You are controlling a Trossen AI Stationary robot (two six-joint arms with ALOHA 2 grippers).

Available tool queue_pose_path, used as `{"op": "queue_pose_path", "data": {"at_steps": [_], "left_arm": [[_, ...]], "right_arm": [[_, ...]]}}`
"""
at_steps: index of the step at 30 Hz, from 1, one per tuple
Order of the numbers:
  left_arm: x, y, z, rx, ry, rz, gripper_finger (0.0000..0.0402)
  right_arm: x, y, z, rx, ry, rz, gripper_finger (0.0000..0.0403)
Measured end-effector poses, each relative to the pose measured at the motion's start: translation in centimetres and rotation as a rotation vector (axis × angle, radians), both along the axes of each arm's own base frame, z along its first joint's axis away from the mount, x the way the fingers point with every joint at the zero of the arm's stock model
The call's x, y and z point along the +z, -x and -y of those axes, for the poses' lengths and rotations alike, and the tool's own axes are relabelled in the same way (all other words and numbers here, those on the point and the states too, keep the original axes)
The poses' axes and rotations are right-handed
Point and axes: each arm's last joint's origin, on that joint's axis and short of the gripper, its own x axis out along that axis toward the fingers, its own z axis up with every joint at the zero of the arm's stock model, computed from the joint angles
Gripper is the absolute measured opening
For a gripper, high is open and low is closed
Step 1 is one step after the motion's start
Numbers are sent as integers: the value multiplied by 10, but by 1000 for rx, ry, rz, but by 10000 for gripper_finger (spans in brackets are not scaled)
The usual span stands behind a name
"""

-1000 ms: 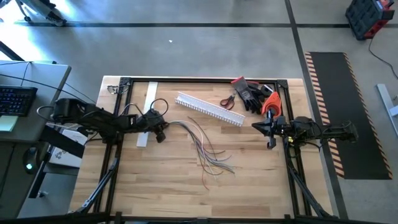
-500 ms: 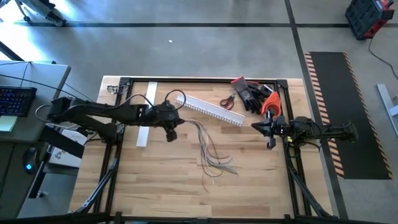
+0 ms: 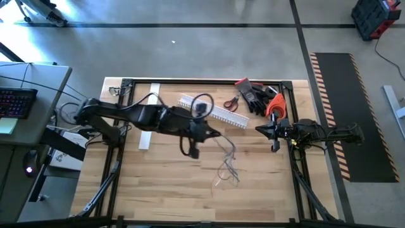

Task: Ziptie cables
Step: Wrap the black zip tie on the cable wires

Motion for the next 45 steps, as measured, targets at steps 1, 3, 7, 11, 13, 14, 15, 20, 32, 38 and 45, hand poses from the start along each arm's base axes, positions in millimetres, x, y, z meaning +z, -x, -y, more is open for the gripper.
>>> {"op": "queue_pose_path", "data": {"at_steps": [1,3,7,11,13,14,15,20,32,38,45], "left_arm": [[7,-4,3,-17,-7,21,0],[21,-12,6,-56,-6,66,0],[34,-30,2,-89,-24,144,0],[38,-43,-21,-89,7,227,0],[38,-50,-35,-113,49,272,0],[35,-55,-41,-136,66,274,0],[32,-59,-45,-152,78,281,0],[1,-73,-61,-148,78,191,0],[-136,-82,-76,-97,310,345,0],[-150,-112,-78,-200,428,415,0],[-175,-108,-69,-127,384,268,0]], "right_arm": [[0,0,0,0,-7,1,0],[0,0,0,0,-15,2,0],[0,0,0,1,-32,3,0],[0,0,0,1,-56,5,0],[0,0,0,0,-59,7,0],[0,0,0,0,-59,6,0],[0,0,0,0,-59,6,0],[0,0,0,-2,-68,7,0],[0,0,0,17,-67,5,0],[0,0,1,-19,-60,11,0],[1,0,2,-56,-94,19,0]]}}
